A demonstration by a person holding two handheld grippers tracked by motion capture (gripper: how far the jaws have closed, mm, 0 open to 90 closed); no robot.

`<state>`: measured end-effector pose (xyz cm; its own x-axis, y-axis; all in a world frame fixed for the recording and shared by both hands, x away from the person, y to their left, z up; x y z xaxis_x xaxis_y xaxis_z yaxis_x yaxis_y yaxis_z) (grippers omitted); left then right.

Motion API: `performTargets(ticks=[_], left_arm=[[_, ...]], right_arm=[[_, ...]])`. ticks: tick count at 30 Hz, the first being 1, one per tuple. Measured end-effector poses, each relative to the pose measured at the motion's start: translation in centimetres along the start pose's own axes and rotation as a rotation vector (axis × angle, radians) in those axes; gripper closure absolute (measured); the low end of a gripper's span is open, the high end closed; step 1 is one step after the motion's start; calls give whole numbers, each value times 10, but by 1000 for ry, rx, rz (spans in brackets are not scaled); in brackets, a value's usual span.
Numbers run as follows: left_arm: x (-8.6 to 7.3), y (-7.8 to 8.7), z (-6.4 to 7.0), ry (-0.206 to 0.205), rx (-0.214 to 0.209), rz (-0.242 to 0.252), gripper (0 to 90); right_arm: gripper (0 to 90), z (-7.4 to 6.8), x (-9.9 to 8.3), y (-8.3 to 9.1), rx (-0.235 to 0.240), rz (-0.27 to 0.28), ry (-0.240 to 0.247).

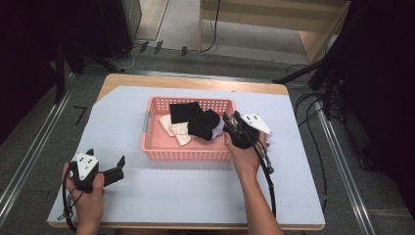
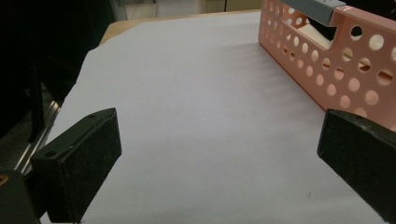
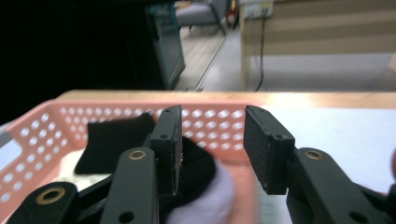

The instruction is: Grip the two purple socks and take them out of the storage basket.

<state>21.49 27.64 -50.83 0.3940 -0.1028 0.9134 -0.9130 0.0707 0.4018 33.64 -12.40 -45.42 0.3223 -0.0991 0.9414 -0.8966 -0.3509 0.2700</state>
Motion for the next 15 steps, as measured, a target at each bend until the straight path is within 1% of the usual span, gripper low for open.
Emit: performTargets(ticks=[2,3,4,5,6,7,8,9,10,11,13,15], left_arm=[[0,0,0,2,-1,0,4],[0,0,0,2,0,2,4],[0,0,0,1,-1,2,4],[0,0,0,3,-1,2,4],[0,0,0,3,-1,2,4],[0,0,0,3,-1,2,4],[0,0,0,2,-2,1,4],[0,0,0,2,-3,0,4],[0,0,0,2,-3,0,4],[0,0,0,3,-3,0,4],[0,0,-1,2,-4,-1,4],[0,0,-1,2,-4,-1,4]], right_arm=[[574,-9,-1,-8,15,-30,5],[567,-14,-2,-13,19,-57,8],[561,-17,-3,-17,20,-80,15],[557,-20,-3,-19,16,-100,8],[547,-24,-4,-26,18,-162,-7],[547,-24,-4,-26,18,-162,-7],[540,-25,-4,-29,29,-183,-26],[528,-27,-4,-33,39,-215,-62],[528,-27,-4,-35,40,-237,-74],[531,-28,-4,-38,31,-280,-91],[532,-29,-5,-42,16,-346,-101],[530,-30,-9,-47,11,-421,-112]])
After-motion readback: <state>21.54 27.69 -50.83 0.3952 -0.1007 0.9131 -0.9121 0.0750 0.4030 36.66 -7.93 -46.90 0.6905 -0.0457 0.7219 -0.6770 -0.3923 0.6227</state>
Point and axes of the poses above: each handheld gripper's, and its own axes: y roughly backward along the jaws, x roughly out of its top, z roughly to its right, the point moved 1 cm from there along -y, roughly forward along the jaws, and after that the axes turned 1 degree about x, right-handed, at the moved point
